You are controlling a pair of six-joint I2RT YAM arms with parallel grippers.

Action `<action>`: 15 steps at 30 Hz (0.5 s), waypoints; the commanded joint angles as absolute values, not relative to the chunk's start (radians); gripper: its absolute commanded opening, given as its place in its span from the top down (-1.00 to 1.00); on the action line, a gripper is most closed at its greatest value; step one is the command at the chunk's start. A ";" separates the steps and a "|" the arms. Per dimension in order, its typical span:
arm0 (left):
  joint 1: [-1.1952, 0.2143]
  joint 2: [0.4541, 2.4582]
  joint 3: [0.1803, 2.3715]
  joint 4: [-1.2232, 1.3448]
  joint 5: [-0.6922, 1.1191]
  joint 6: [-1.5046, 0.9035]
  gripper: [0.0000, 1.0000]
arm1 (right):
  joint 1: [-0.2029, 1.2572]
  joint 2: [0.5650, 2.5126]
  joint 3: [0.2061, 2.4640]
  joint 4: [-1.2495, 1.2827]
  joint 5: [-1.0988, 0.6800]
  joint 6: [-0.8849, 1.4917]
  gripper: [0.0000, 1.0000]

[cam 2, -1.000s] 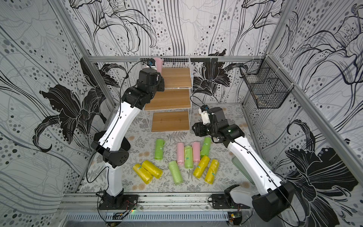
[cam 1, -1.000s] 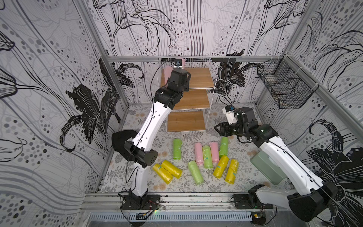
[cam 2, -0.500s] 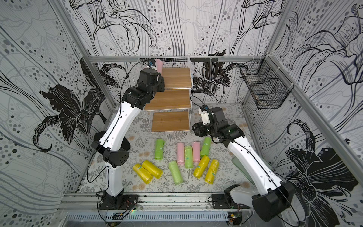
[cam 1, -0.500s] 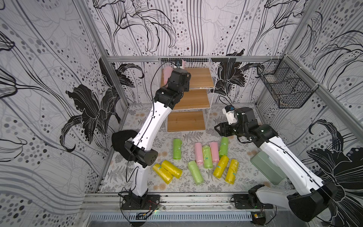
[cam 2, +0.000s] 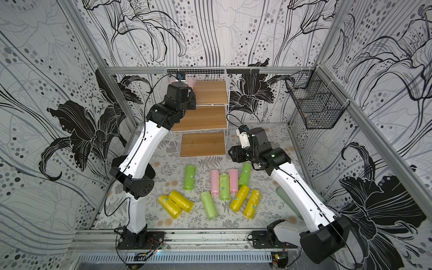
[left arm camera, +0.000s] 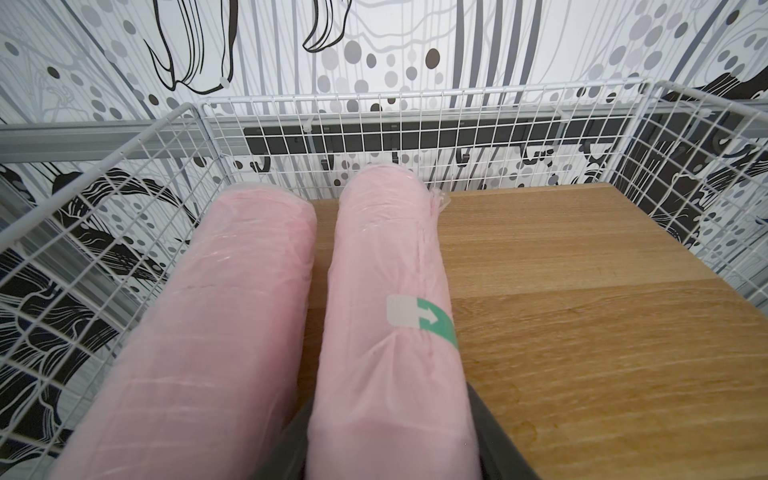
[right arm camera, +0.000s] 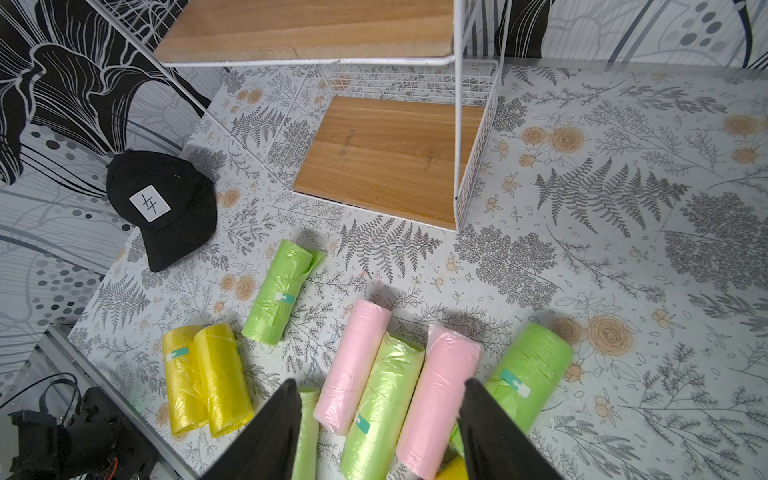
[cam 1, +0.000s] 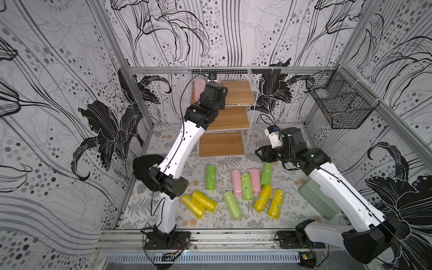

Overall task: Sort the rolls of trash bags by color and place them on the shelf
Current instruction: Place the roll of trash bags on the shelf.

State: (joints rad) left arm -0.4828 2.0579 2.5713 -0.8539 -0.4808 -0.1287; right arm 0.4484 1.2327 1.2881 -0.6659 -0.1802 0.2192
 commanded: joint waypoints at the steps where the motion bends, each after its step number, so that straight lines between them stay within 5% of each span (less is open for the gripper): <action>1: -0.485 2.048 2.556 -0.782 -0.528 -0.129 0.07 | 0.453 1.220 1.274 -0.664 -0.190 0.212 -0.29; 15: -0.500 1.972 2.476 -0.762 -0.471 -0.169 -0.20 | 0.451 1.218 1.269 -0.671 -0.187 0.216 -0.29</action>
